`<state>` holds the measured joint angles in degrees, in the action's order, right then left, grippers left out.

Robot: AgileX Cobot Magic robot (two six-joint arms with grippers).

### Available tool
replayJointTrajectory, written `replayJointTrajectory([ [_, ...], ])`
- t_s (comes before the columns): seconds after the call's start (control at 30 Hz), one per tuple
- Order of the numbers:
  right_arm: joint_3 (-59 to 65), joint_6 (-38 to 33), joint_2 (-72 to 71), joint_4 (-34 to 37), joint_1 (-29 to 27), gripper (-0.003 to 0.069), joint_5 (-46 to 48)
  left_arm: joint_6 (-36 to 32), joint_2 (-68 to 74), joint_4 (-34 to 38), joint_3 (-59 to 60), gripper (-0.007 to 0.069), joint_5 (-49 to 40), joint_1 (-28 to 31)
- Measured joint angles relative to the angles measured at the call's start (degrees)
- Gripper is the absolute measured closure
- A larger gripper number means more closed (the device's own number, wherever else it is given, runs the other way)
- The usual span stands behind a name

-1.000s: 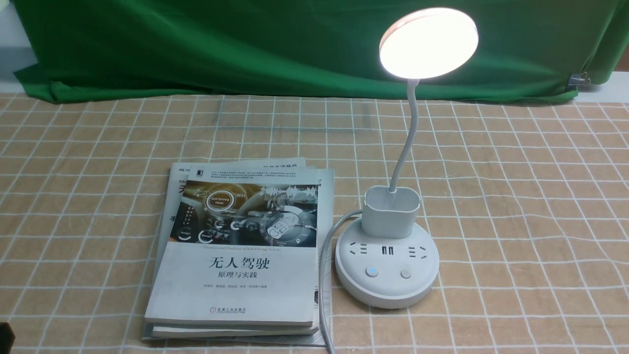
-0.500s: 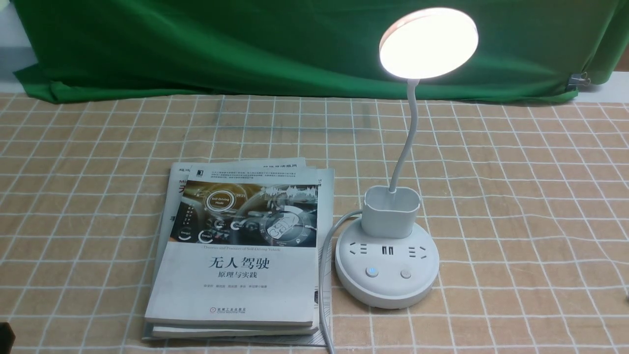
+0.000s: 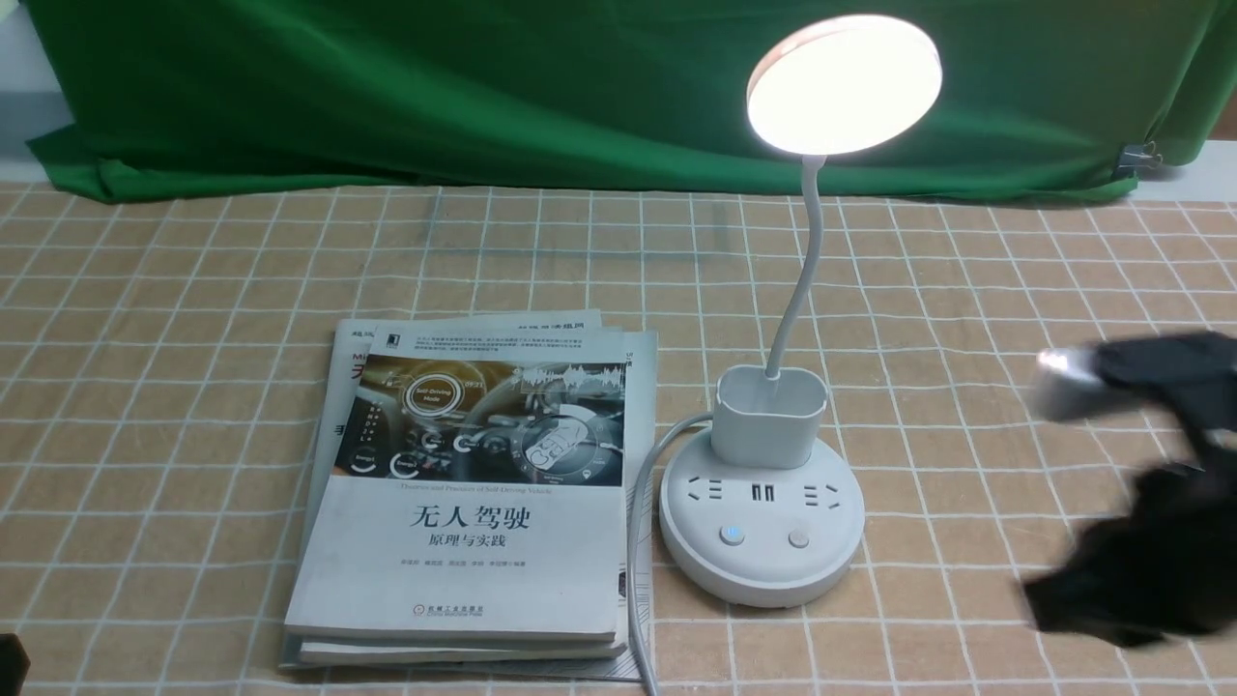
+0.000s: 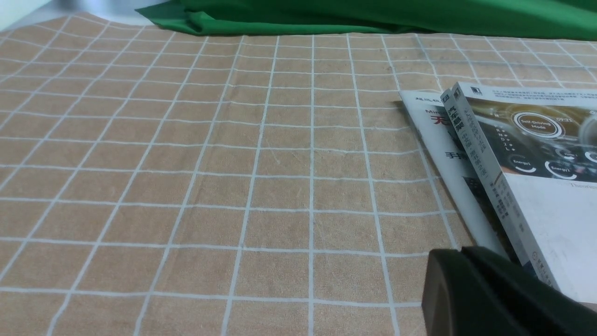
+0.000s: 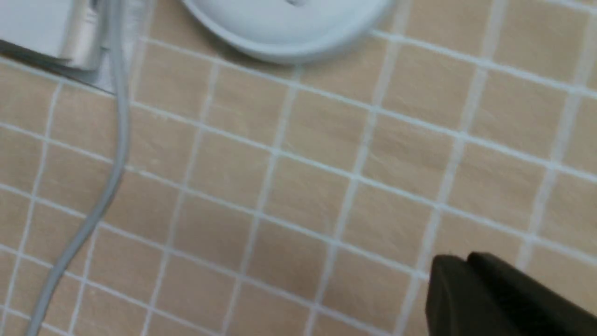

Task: Turn off the desk lamp on the light coffee tablecloth by hand.
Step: 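Press the power button on the lamp base to turn the lamp off with the right gripper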

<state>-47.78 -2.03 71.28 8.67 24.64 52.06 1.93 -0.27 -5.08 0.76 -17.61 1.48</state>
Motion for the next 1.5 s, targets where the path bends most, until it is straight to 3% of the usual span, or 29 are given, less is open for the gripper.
replayJointTrajectory([
  [0.2,-9.3,-0.5,14.1,0.0,6.0,0.0620,-0.8,0.0,0.0,0.0,0.0,0.0620,0.0,0.0],
  [0.47,-17.3,-0.5,25.5,-0.7,6.4,0.0620,-2.4,0.1,0.0,0.0,0.0,0.0620,0.0,0.0],
  [1.5,-18.9,-0.3,33.7,0.1,6.8,0.0621,-8.5,0.0,0.0,0.0,0.0,0.0620,0.0,0.0],
])
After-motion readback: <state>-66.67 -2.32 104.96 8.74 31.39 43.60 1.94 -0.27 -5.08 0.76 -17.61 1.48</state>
